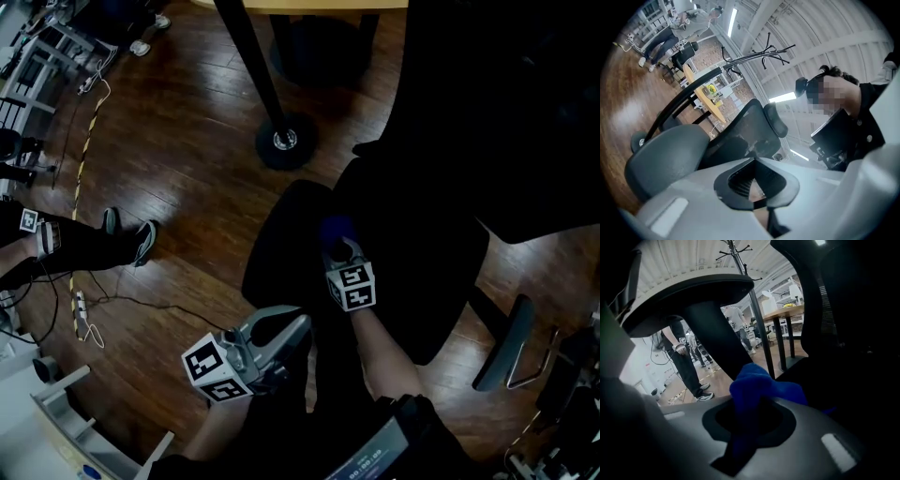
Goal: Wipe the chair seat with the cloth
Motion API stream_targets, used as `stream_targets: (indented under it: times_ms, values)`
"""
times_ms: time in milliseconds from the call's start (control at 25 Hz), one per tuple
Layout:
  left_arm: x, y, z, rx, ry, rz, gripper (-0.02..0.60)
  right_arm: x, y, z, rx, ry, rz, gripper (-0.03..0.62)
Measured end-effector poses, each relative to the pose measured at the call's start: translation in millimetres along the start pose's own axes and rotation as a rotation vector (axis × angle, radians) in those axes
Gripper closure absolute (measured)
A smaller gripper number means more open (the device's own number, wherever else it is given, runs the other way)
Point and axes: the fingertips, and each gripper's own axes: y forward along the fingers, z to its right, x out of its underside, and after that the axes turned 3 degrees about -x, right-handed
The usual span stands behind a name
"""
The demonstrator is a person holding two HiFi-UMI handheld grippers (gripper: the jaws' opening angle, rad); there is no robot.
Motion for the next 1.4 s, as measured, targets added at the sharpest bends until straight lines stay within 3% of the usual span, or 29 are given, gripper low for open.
stream_targets:
  times_ms: [240,560,800,1000,1120,1400]
  values:
    - [5,11,11,0.051,0.014,-0.061,0.580,49,-60,56,0.162,0.036,-0.046,0.534]
    - [38,57,39,0.163,0.018,-0.202,0.580,120,-212,157,0.436,0.132,-0.109,0.534]
    - [60,83,67,0.239,0.020,-0.271,0.580,150,-293,186,0.579,0.208,-0.092,0.534]
    - [59,82,72,0.239,0.027,-0.261,0.579,150,-299,189,0.588,0.194,-0.097,0.534]
    - [53,72,68,0.213,0.029,-0.230,0.580,130,-294,174,0.551,0.242,-0.011,0.534]
    - [19,36,33,0.088,0.028,-0.111,0.580,66,-137,58,0.194,0.195,0.038,0.534]
